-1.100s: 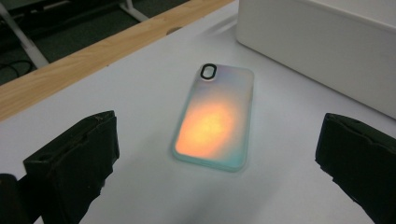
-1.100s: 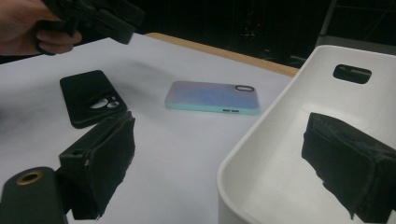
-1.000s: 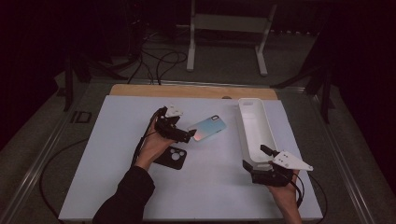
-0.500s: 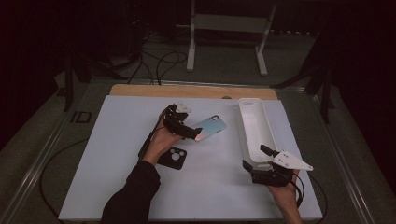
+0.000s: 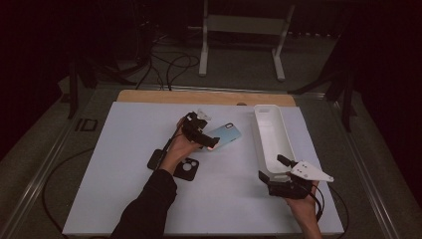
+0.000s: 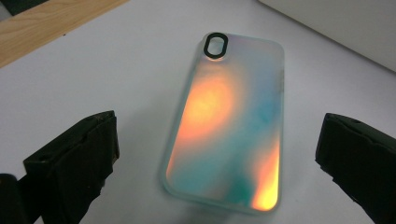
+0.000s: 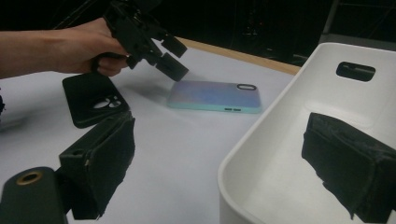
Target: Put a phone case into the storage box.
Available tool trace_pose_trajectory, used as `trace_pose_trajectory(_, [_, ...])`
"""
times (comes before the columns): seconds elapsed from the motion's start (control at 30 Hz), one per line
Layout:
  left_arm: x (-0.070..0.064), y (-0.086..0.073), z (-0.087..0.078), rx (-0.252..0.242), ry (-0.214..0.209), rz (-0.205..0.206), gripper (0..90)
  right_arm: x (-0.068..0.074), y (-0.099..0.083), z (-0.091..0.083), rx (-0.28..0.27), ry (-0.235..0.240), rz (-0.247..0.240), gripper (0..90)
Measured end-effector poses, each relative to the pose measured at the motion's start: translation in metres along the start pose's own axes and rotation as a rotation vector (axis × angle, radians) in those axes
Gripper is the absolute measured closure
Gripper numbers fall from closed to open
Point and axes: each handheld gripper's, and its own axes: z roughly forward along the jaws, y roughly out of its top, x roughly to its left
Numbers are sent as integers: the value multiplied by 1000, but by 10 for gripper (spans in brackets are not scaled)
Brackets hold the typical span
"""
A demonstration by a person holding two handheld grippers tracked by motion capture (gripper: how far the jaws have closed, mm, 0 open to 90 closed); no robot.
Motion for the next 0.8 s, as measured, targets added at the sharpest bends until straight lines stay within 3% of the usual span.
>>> trace_pose_trajectory(0.5, [1, 0, 30, 93, -13, -21, 0, -2, -1, -1, -5, 1, 6, 95])
trace_pose_trajectory(0.8, [2, -5, 37, 109, -21, -32, 4, -2, -1, -1, -1, 2, 9, 95])
